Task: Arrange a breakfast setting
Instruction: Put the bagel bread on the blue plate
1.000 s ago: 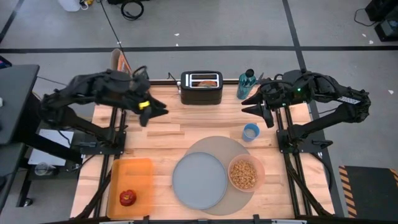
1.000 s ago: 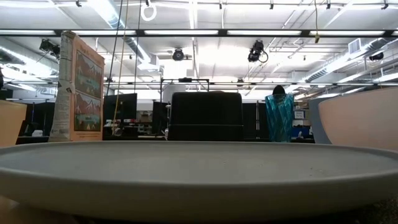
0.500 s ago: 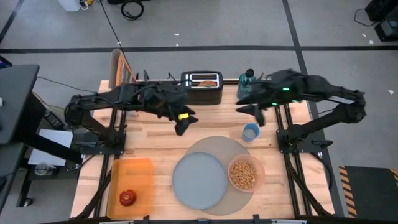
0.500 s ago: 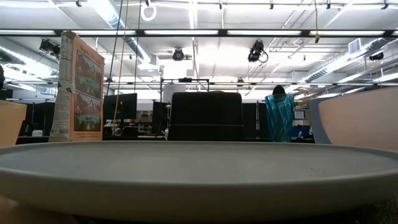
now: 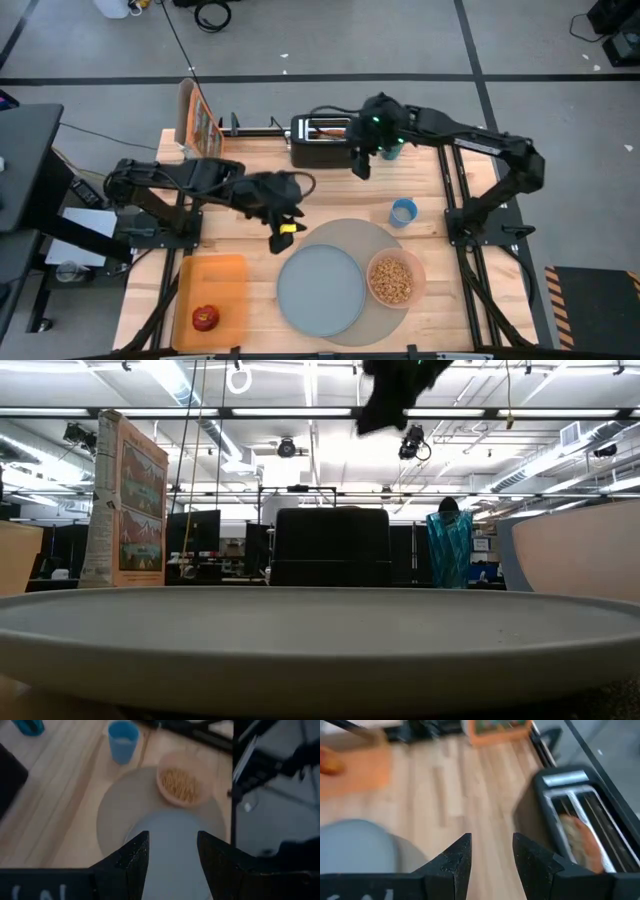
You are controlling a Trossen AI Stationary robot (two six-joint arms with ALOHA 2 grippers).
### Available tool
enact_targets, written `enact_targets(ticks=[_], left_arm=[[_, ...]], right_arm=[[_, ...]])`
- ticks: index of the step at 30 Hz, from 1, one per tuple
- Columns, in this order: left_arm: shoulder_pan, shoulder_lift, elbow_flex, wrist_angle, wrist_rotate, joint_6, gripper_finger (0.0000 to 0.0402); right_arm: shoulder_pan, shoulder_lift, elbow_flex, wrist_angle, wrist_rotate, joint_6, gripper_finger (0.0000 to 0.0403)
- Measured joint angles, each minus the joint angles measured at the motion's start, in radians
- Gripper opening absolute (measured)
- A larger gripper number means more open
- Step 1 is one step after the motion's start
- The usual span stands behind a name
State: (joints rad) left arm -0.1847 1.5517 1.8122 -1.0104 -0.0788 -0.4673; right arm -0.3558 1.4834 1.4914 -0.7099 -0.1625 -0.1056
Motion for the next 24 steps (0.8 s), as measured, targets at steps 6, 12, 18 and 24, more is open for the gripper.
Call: enact_targets(ticks=[6,12,18,24], left_arm=[[-0.032,-0.069,-0.092,-0.005,-0.059,0.008,0.0154],[-0.018,-0.237,-0.314,0.097,-0.086,-0.019,0.0141],[0.004,-0.356,-0.471,0.2,-0.087,-0.019,0.0141],[0.008,-0.451,-0.58,0.25,-0.086,-0.056,0.0141]], right_arm=[[-0.1,0.087,0.0,0.032,-0.028,-0.029,0.015],[-0.131,0.173,0.091,0.007,-0.019,-0.077,0.015],[-0.155,0.291,0.225,-0.016,-0.013,-0.111,0.015],[-0.182,0.387,0.336,-0.095,0.031,-0.181,0.015]])
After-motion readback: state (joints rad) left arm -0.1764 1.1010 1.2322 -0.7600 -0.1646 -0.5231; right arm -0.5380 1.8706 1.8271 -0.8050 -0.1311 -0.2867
